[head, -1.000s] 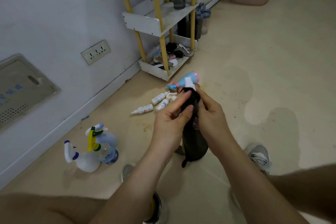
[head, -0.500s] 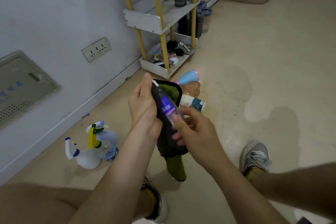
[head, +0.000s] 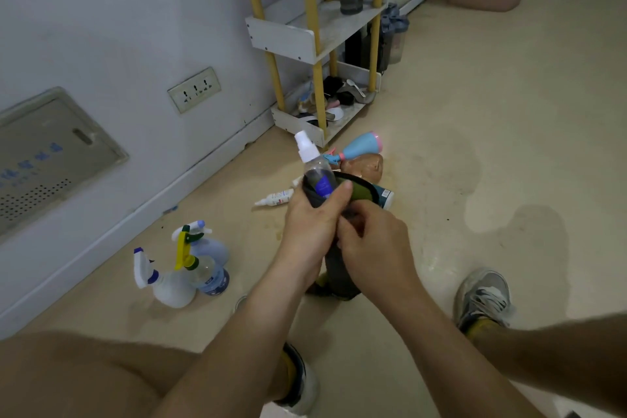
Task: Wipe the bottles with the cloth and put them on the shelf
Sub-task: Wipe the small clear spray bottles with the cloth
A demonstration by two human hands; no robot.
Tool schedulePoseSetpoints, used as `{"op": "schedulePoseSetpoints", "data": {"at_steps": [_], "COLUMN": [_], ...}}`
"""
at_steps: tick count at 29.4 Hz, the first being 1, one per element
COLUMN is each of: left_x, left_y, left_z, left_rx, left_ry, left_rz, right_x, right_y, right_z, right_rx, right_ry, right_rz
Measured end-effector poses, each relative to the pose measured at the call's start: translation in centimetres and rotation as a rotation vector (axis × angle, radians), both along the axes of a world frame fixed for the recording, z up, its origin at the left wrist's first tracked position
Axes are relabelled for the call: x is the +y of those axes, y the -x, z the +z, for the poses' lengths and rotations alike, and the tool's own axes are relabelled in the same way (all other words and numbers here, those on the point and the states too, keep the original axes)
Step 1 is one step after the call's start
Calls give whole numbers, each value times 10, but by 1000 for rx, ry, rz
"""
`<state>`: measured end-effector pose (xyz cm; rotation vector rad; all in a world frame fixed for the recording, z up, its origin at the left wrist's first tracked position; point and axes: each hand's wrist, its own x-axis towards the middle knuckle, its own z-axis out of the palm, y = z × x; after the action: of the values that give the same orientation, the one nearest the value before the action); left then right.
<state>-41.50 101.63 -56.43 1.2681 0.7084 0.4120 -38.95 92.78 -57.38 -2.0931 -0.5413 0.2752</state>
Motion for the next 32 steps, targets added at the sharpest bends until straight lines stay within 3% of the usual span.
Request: {"op": "schedulePoseSetpoints", "data": {"at_steps": [2,4,6,8,10,12,14,16,20,23,25,28,32], "left_x": [8,15,18,8,-4,-5,-4,-1,-2,-2,4,10,5], "left_y": [-3,-4,-3,-2,-5,-11,-13,-16,-16,-7,-2,-1,-8], "left_z": [0,6,15,22,19,14,11,7,4,4,8,16,6], "left_rx": [16,14,-1,-28,-55,-36,-5,55,245,252,171,17,-80], "left_ry": [-40,1,103,151,-34,-384,-633,-795,-973,-901,-639,-309,-391], "left_rz": [78,86,-13,-173,-224,-174,-117,-113,-286,-526,-585,-450,-246], "right_x": [-10,-22,-26,-18,-10,-3,3,8,16,15,10,3,2], "right_y": [-1,-14,-33,-41,-37,-30,-26,-21,-17,-31,-39,-39,-31], "right_z": [1,3,5,8,4,3,4,11,15,15,11,7,6], "right_rx": [-104,-77,275,845,1128,1071,821,595,465,459,505,520,333], "right_ry": [66,-73,-320,-575,-830,-833,-713,-625,-608,-547,-540,-524,-403], "right_rz": [66,-45,-137,32,109,78,36,65,11,-112,-148,-101,-56]}}
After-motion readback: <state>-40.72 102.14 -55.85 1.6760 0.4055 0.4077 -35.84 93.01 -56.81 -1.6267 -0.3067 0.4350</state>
